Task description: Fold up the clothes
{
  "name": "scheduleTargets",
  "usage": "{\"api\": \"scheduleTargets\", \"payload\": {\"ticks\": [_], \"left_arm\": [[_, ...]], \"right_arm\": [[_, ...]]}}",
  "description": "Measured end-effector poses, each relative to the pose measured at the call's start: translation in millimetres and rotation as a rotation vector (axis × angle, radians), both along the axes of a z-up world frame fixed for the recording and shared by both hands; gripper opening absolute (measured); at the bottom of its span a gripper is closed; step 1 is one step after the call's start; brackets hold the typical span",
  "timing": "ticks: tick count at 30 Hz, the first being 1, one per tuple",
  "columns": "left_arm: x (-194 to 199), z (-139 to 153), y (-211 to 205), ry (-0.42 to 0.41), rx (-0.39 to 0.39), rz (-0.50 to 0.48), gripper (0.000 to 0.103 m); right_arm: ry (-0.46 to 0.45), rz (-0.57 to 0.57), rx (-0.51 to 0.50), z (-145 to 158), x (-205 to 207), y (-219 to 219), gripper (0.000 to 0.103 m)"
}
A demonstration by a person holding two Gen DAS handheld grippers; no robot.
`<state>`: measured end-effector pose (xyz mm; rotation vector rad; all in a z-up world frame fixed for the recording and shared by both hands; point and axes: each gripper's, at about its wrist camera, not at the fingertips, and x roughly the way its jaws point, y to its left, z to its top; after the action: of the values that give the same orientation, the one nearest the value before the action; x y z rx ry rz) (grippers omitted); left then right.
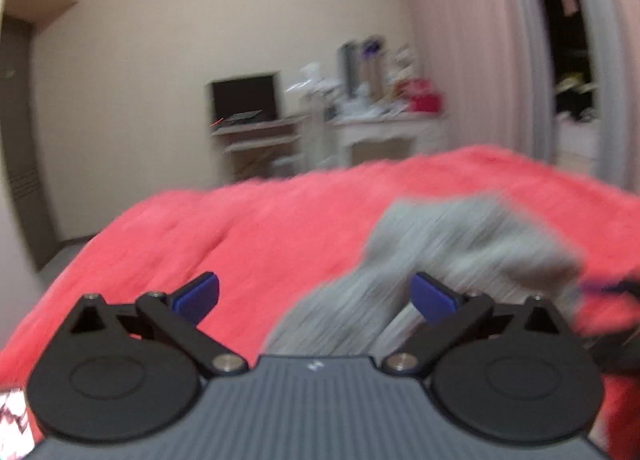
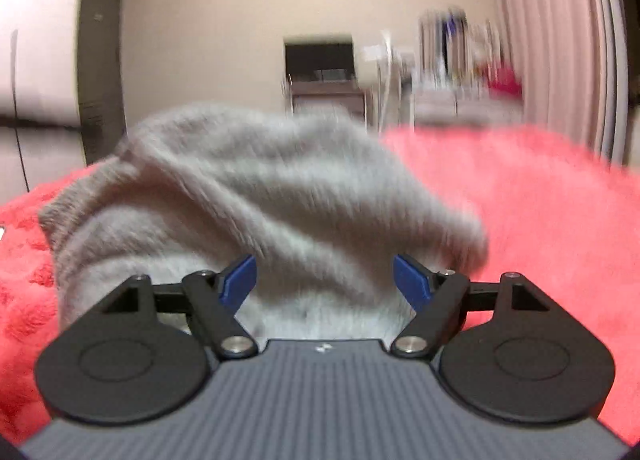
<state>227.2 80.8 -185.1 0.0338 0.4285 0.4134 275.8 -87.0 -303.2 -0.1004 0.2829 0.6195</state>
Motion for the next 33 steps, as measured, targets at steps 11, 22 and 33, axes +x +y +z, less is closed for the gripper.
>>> {"api": "scheduleTargets", "payload": {"ticks": [11,22,33], "left_arm": [[0.9,-56.0,63.9,-0.002,-0.204,-0.002,0.103],[-0.1,-117.4,126.5,0.023,-0.516,-0.028,0.103],[-2.9,-107.5,118.1,0.019,-0.452,-0.012,0.103]], "right_arm": [[0.007,0.155,-0.046,80.5,33.2,96.6,0.072],[0.136,-0.067,-0.143,-16.8,133.0,161.8,0.092],[0.037,-0.252,-0.159,28.9,2.5,118.4,0.092]]}}
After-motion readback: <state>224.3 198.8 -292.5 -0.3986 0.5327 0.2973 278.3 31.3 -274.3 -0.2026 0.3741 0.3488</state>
